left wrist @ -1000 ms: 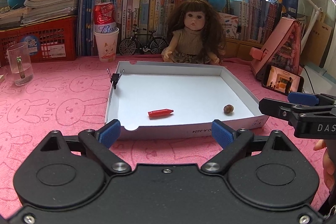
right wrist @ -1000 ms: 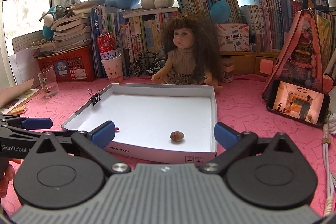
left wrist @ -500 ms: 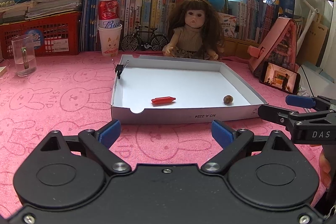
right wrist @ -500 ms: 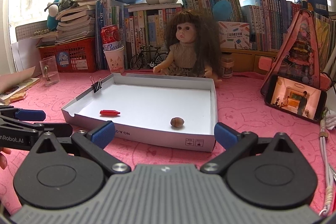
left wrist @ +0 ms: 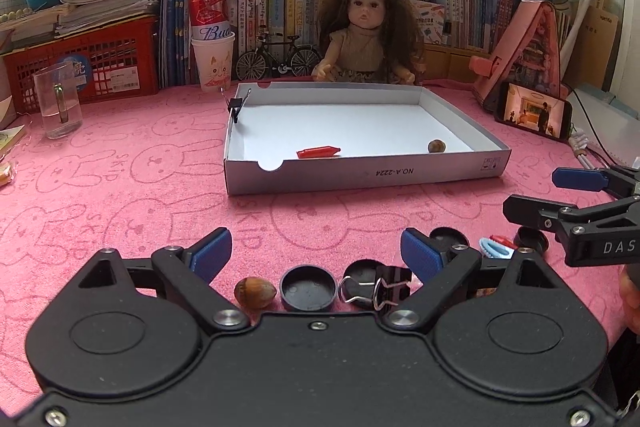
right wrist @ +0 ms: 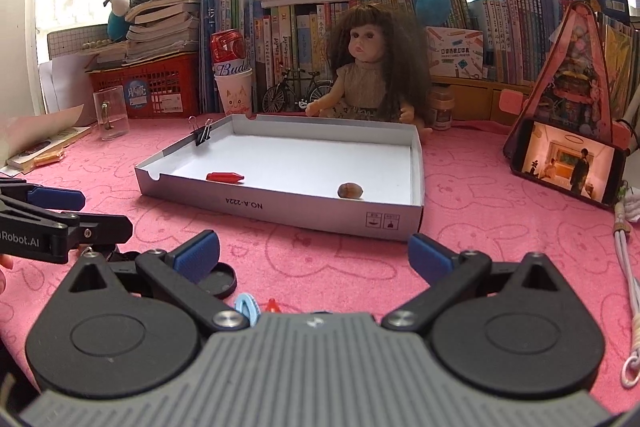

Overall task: Organize rigid objects
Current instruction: 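Withdraw both open tools from the box back toward the remaining items, then move the left tool to the black binder clip while the right tool approaches a black round lid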

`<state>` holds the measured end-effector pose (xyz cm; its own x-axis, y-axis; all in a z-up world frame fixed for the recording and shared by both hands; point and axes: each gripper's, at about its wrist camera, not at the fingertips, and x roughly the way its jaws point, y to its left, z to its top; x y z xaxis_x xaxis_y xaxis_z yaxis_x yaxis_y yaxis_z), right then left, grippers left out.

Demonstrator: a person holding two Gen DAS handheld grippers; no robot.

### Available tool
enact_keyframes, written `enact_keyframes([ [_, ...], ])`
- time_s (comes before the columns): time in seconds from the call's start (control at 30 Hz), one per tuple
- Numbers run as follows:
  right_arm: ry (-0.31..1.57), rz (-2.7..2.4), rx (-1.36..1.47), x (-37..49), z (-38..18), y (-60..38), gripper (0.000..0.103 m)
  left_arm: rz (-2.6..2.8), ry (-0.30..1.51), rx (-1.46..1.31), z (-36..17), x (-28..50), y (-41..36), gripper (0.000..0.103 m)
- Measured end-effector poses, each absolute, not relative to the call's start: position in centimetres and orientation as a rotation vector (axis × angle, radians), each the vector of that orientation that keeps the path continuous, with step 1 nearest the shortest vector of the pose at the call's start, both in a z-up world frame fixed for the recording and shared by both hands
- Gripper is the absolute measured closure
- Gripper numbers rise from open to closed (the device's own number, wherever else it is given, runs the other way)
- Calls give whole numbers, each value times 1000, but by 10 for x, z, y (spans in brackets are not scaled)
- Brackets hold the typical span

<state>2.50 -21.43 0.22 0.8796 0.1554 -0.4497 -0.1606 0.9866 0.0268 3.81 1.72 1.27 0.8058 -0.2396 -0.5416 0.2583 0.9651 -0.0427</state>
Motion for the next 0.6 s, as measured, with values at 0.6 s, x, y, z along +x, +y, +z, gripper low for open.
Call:
enact_keyframes([
  [0.6, 480, 133, -41, -1, -9, -226, 13, -400, 592, 58, 16, -8, 15, 40],
])
